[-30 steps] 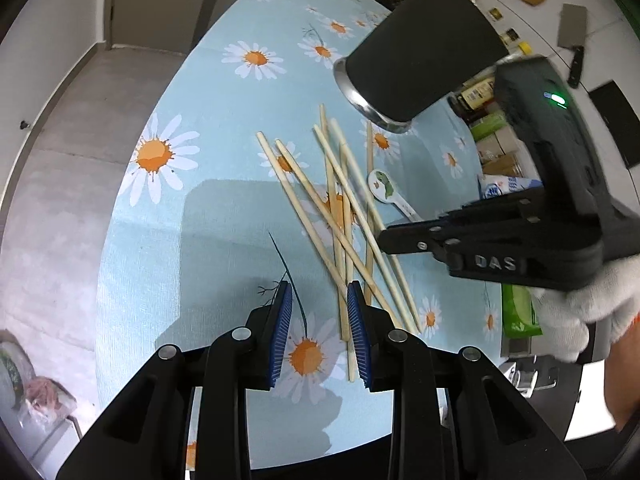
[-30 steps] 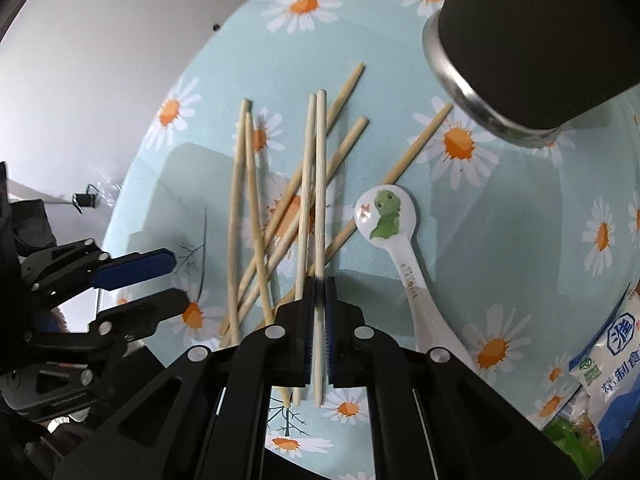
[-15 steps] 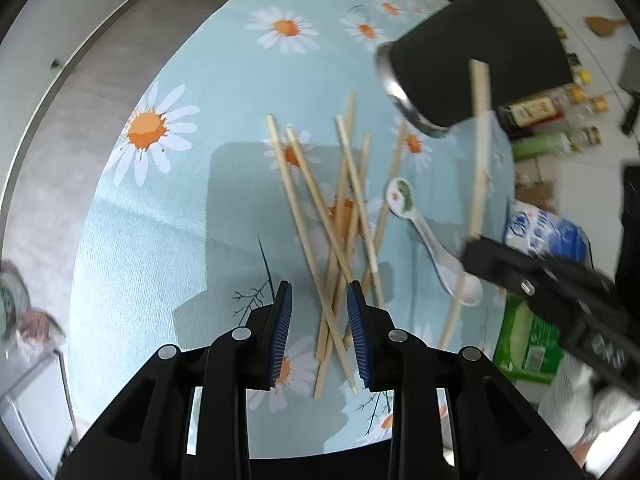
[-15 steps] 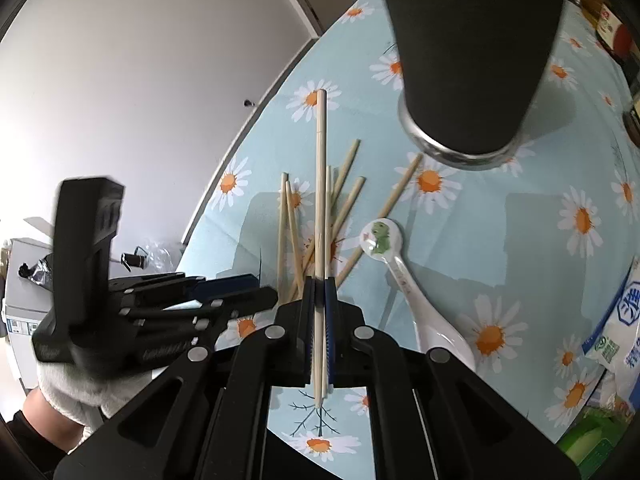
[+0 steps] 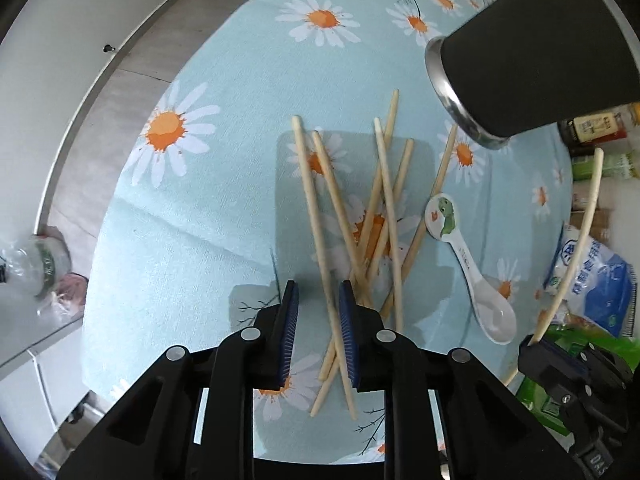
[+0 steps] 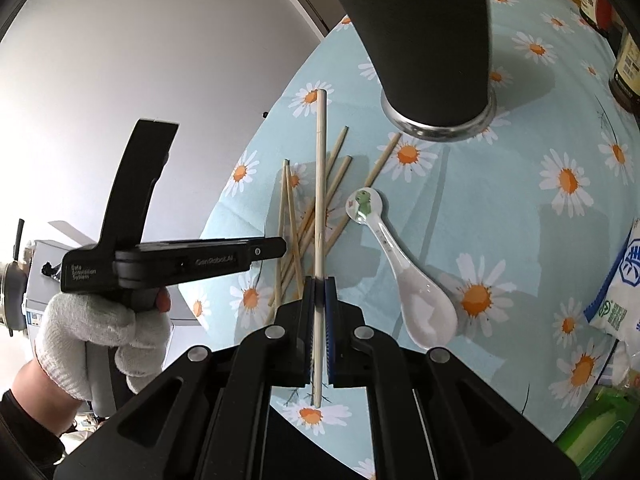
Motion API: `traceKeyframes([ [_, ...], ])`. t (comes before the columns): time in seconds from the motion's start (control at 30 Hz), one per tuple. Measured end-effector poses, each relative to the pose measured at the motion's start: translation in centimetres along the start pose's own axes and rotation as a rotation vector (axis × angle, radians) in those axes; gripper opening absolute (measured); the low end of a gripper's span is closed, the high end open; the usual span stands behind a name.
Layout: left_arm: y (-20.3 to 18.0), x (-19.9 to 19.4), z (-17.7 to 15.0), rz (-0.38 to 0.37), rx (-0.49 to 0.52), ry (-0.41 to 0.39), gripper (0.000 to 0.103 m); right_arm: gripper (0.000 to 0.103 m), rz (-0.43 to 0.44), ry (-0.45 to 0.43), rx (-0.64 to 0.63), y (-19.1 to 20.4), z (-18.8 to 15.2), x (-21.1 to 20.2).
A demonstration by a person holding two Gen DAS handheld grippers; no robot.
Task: Organize utensils
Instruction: 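Grasp a chopstick with the left tool while the right tool lifts its chopstick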
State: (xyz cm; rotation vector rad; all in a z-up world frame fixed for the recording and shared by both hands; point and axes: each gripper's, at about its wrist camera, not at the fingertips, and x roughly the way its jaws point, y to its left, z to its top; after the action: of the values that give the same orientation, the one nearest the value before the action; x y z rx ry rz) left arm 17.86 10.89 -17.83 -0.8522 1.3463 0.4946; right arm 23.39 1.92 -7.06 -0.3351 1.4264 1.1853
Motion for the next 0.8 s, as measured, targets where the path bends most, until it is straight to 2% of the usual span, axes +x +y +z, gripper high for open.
traceKeyframes([
  [0.23,-2.3,0.6,-0.1,0.081,0.029,0.008,0.006,0.006,-0.005,0.015,-0.012,-1.1,-1.4,-0.1],
  [0.33,-2.0,0.7,0.0,0.102,0.02,0.006,0.004,0.006,0.004,0.018,-0.013,-1.4,-1.9,-0.4],
  [0.6,1.0,-0.3,-0.1,0.071,-0.052,-0.016,0.003,0.006,0.015,0.043,-0.023,-1.7,-2.6,0.9],
  [0.8,1.8,-1.6,0.1,0.033,-0.056,-0.04,0.003,0.006,0.006,0.04,-0.02,-1.2,-2.5,0.8],
])
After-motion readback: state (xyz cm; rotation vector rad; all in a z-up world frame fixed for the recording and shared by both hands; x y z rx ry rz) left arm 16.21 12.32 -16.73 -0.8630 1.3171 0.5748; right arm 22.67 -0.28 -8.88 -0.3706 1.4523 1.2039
